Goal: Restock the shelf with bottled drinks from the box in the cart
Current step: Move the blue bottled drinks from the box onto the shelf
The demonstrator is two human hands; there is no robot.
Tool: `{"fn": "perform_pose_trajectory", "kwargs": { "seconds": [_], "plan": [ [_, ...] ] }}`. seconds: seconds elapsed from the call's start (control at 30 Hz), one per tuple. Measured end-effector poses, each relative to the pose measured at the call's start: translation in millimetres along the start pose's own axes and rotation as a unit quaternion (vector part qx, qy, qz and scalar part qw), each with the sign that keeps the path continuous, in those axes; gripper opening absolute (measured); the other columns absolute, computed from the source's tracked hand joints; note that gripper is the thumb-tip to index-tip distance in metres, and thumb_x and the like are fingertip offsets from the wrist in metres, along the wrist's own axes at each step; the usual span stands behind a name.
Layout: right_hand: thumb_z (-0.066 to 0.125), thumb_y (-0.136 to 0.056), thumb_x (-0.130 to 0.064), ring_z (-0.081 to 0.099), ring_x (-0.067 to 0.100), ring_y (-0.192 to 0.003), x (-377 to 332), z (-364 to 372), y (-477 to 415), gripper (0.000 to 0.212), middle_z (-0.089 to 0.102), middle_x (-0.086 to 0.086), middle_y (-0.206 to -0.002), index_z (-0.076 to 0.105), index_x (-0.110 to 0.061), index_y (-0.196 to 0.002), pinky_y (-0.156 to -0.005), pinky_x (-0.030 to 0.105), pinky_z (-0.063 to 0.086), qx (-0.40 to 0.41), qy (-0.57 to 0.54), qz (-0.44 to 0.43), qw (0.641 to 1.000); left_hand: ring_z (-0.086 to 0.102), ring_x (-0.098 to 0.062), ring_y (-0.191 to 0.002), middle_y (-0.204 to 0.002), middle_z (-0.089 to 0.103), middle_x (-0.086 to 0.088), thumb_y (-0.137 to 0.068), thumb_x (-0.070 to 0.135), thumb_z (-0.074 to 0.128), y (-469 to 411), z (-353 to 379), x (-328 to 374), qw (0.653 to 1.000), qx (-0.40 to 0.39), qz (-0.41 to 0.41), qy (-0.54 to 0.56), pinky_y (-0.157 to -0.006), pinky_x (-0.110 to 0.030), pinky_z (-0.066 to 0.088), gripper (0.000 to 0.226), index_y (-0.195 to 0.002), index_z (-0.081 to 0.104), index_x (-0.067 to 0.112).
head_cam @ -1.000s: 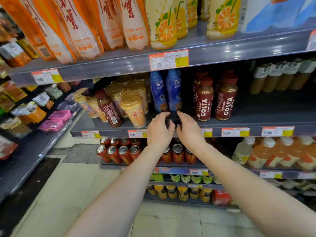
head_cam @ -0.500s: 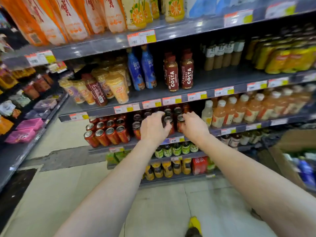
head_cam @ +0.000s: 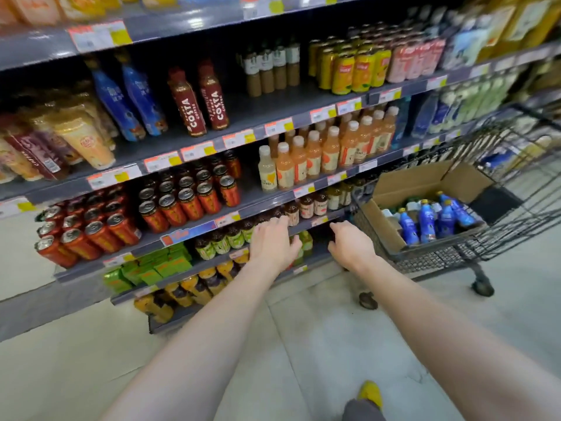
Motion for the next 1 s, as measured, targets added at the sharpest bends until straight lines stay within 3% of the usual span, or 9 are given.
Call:
{"fn": "perform_pose_trajectory", "kwargs": {
  "seconds": [0.1,0.3,0.6,0.73,0.9,1.0],
  "plan": [
    [0.058,-0.097,-0.021,0.052,0.026,-0.131,59.6,-4.8,9.9,0.042,0.059,0.008,-0.134,0.056,-0.012,-0.137,-0.098,0.04,0.051,0.006,-0.014,0.033,0.999,0.062,-0.032,-0.112,-0.118,0.067,-0.009,-0.093,0.044,0.055,-13.1,23.5,52.4,0.999,-0.019,0.026,0.0,-0.094,-0.041,0.047,0.041,-0.124,0.058,0.018],
    [0.059,-0.091,-0.022,0.065,0.033,-0.106,195.6,-33.2,17.2,0.023,0.065,0.011,-0.115,0.061,-0.013,-0.112,-0.082,0.037,0.053,0.023,-0.045,0.132,0.99,0.064,-0.031,-0.115,-0.127,0.067,-0.008,-0.093,0.046,0.057,-55.5,77.9,177.9,0.997,-0.049,0.066,0.006,-0.095,-0.041,0.049,0.055,-0.141,0.051,0.02],
    [0.055,-0.091,-0.019,0.065,0.034,-0.108,368.2,-71.6,-7.9,0.022,0.064,0.012,-0.116,0.062,-0.014,-0.111,-0.083,0.038,0.052,-0.002,-0.039,0.172,0.984,0.065,-0.031,-0.108,-0.12,0.067,-0.008,-0.095,0.047,0.053,-121.2,149.0,341.6,0.988,-0.098,0.108,-0.046,-0.092,-0.041,0.051,0.049,-0.135,0.052,0.019],
    [0.055,-0.09,-0.019,0.065,0.035,-0.105,413.8,-79.6,-31.9,0.022,0.064,0.012,-0.113,0.062,-0.013,-0.11,-0.08,0.038,0.053,-0.002,-0.054,0.163,0.985,0.065,-0.031,-0.107,-0.117,0.068,-0.008,-0.095,0.045,0.054,-148.3,168.6,381.0,0.989,-0.1,0.103,-0.032,-0.093,-0.041,0.047,0.043,-0.127,0.056,0.017],
    [0.054,-0.092,-0.017,0.066,0.034,-0.1,461.6,-84.7,-78.7,0.02,0.067,0.01,-0.11,0.064,-0.014,-0.109,-0.073,0.035,0.049,-0.01,-0.062,0.166,0.984,0.064,-0.03,-0.108,-0.117,0.066,-0.008,-0.094,0.044,0.057,-199.5,200.6,406.6,0.987,-0.126,0.093,-0.04,-0.093,-0.041,0.048,0.046,-0.132,0.053,0.017],
    [0.052,-0.092,-0.013,0.066,0.034,-0.104,482.5,-82.8,-119.0,0.024,0.068,0.011,-0.111,0.066,-0.012,-0.111,-0.077,0.036,0.05,-0.031,-0.067,0.174,0.982,0.064,-0.031,-0.107,-0.116,0.066,-0.007,-0.095,0.044,0.055,-241.4,231.3,415.1,0.986,-0.145,0.076,-0.036,-0.091,-0.041,0.046,0.045,-0.132,0.052,0.019]
  ]
}}
Point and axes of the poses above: each hand's wrist, its own y-axis away from the middle knuckle, its own z-axis out of the palm, x = y × z, the point moved 4 cm from there along -y, towards the middle knuckle
